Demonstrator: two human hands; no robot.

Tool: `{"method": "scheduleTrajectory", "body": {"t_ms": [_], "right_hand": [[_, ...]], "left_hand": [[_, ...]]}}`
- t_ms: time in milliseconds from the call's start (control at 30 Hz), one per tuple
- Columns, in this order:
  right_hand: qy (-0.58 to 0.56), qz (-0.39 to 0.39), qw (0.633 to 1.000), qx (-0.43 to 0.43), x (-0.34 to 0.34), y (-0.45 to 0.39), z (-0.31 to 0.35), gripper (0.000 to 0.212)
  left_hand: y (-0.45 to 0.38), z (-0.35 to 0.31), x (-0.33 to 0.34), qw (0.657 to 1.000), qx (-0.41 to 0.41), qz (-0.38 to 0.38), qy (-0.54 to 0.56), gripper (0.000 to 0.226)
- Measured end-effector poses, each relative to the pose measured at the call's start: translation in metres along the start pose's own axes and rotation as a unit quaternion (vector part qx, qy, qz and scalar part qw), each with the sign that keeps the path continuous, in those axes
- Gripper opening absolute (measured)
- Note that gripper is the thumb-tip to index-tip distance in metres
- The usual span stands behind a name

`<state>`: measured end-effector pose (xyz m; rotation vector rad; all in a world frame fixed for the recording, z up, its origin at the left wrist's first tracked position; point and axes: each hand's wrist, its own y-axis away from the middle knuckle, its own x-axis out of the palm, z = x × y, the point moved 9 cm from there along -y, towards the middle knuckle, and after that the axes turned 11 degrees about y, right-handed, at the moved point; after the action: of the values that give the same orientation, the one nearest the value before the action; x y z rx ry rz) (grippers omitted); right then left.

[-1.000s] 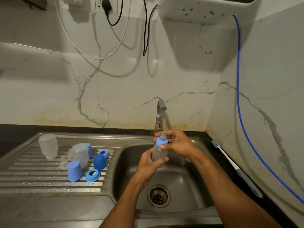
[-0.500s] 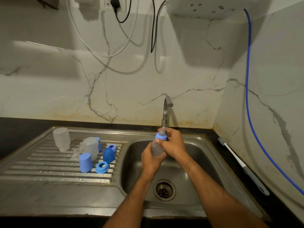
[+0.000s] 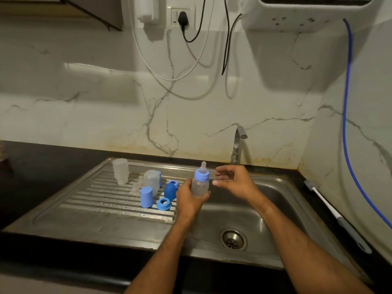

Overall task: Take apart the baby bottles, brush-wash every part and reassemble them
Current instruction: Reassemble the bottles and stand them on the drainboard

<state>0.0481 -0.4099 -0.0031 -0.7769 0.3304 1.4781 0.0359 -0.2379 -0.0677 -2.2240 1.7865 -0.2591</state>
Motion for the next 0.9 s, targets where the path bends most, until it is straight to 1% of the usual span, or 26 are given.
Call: {"method": "scheduleTrajectory", "body": {"t_ms": [233,400,567,700,900], "right_hand": [[0.018,0.011,1.000,0.008,0.055,-0.001,0.016,0.032],[0.054,0.029,0.998,0.012,0.103,-0.005,0.031,0.028],[0.056,0.041,0.998,0.015,0.136,-0.014,0.048,0.035],[0.062,0.059,0.996,0.012,0.161,-0.022,0.066,0.039],[0.095,0.082,0.992,0.002,0.202,-0.021,0.084,0.041]], "left_hand": [[0.009,0.001,-0.076,0.998,0.023,-0.048,-0.014,0.037],[0.012,-0.006,-0.123,0.996,0.037,-0.070,-0.027,0.042],[0.008,-0.009,-0.159,0.995,0.042,-0.082,-0.034,0.044],[0.004,-0.005,-0.183,0.994,0.033,-0.100,-0.017,0.043],[0.004,0.007,-0.216,0.991,0.039,-0.125,-0.011,0.040]]}}
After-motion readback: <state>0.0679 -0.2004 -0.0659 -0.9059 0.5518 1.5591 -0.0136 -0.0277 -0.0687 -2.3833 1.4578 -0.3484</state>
